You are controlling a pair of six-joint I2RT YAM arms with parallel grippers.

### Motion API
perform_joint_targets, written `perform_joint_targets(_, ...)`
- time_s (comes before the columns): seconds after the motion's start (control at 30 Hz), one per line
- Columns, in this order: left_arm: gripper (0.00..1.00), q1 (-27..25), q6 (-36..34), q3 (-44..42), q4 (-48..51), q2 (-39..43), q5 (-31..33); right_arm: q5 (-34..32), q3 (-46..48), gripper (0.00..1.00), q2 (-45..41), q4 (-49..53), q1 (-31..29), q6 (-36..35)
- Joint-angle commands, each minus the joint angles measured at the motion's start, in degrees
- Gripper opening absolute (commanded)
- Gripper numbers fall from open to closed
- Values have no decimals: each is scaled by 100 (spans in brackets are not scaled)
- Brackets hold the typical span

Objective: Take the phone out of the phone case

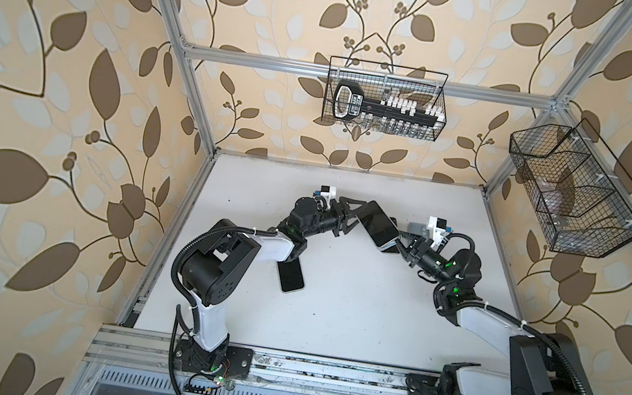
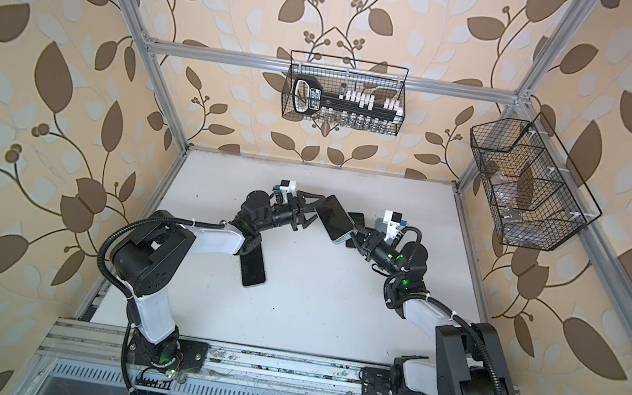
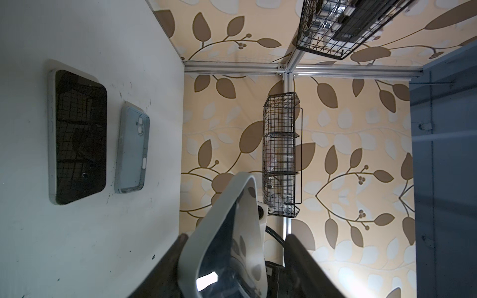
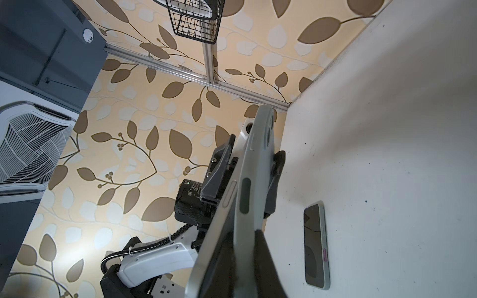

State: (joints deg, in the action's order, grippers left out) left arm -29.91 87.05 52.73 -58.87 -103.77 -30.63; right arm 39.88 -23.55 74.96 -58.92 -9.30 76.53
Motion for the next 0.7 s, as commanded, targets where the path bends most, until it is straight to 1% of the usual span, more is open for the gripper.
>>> perform_joint_targets(0.0, 66, 82, -170, -96, -38, 231, 49, -198, 19, 6, -44, -611, -30, 195)
perform_joint_targets(0.03, 70, 74, -179, -105, -11, 240, 40, -232, 24, 6, -23, -649, -38, 217)
perform_joint_targets(0.2, 75, 65, -118, -199, 71, 354, 44, -338, 24, 6, 122, -868, -63, 320)
perform_joint_targets(0.3, 79, 56, -182, -269, 430, 595, 101, -403, 23, 5, 247, -1016, -90, 388)
perform_joint_targets(0.33, 82, 48, -220, -301, 582, 716, 144, -420, 21, 5, 291, -1079, -97, 401)
perform_joint_targets(0.37, 87, 35, -238, -328, 773, 840, 194, -455, 23, 5, 328, -1122, -109, 412)
perform_joint_targets(0.4, 98, 5, -257, -354, 993, 1000, 268, -486, 18, 5, 381, -1182, -116, 425)
perform_joint_targets(0.57, 99, -318, -176, -312, 2338, 1789, 594, -662, -9, 5, 647, -1464, -228, 489)
perform_joint_targets(0.63, 99, -462, -29, -345, 2594, 2017, 708, -739, -27, 5, 771, -1612, -288, 531)
perform_joint_targets(0.67, 99, -531, 60, -387, 2544, 2069, 748, -774, -41, 5, 836, -1673, -326, 553)
